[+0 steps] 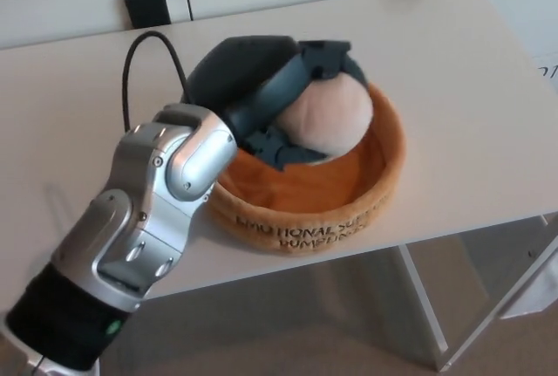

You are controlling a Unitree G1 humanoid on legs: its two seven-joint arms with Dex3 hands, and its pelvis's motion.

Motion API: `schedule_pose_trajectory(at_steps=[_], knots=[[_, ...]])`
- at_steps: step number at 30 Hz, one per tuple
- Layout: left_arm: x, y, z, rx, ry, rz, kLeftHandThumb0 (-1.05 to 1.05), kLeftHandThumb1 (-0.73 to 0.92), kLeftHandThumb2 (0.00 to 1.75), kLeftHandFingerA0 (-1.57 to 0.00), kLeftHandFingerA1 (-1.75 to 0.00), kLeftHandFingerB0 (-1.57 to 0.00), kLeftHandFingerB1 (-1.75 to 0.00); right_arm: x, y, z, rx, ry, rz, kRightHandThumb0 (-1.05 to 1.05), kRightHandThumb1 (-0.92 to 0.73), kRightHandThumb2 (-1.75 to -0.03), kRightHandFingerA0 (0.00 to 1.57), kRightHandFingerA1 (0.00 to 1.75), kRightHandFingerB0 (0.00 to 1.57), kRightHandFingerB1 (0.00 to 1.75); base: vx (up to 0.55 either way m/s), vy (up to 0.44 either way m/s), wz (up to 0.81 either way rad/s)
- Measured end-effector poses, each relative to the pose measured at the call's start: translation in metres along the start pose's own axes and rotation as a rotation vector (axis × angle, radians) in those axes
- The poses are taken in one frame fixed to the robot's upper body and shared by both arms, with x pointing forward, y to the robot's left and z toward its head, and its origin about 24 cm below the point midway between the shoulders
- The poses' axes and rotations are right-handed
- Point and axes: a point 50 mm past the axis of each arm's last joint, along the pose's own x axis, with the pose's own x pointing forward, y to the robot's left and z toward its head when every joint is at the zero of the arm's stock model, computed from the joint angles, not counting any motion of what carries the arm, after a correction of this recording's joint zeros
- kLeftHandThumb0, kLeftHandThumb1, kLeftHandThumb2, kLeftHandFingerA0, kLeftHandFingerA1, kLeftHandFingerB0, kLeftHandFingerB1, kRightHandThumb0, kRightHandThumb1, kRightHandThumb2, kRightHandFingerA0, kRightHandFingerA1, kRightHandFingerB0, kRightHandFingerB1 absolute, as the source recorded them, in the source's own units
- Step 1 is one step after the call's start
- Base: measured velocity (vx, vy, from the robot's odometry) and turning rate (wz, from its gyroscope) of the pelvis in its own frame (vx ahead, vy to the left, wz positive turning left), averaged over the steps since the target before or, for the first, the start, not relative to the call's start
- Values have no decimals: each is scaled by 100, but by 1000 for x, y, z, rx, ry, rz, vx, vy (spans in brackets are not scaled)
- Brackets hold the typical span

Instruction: The robot walks towards a table in front, picks a dumpling toy with left hand and puts it in an orange round plate

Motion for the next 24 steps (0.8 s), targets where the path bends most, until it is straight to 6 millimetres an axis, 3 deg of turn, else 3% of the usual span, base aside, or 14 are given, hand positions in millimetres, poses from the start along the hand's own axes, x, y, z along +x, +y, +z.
schedule_pose_trajectory(at_steps=[1,2,3,4,5,11,12,13,15,24], knots=[[1,0,-2,13,15,-14,-70,58,59,-15,-31,-7,-22,0,0,0,0,0,0,-46,-70,-61,83,50,32,31,0,0,0],[2,-1,-5,31,35,-32,-70,58,59,-15,-31,-7,-22,0,0,1,1,-1,0,-46,-70,-61,83,50,32,31,0,0,0],[3,0,-7,48,55,-48,-76,47,89,-2,-27,-3,-20,1,0,1,1,-3,0,-50,-69,-61,86,54,33,32,0,0,0],[4,1,-11,66,83,-65,-76,47,89,-2,-27,-3,-20,1,-1,2,2,-6,0,-50,-69,-61,86,54,33,32,0,0,0],[4,1,-11,66,83,-65,-92,48,96,0,0,0,-6,1,-1,2,2,-6,0,-46,-70,-61,83,51,32,31,0,0,0],[8,10,-14,141,147,-118,-102,60,107,0,0,0,-7,2,-1,5,2,-18,4,-45,-70,-61,82,51,33,31,0,0,0],[8,10,-14,149,151,-124,-105,75,121,0,-1,0,-9,2,-1,5,2,-18,5,-47,-70,-62,82,52,33,31,0,0,0],[7,10,-14,160,157,-131,-105,75,121,0,-1,0,-9,2,-1,5,1,-18,6,-47,-70,-62,82,52,33,31,0,0,0],[7,11,-14,168,162,-138,-102,92,131,0,-4,0,-8,2,-1,5,1,-17,8,-47,-70,-62,83,49,32,31,0,0,0],[-1,19,-1,194,141,-152,-94,92,131,0,-12,0,-8,1,1,3,-3,-9,17,-46,-71,-62,82,49,33,31,0,0,0]])
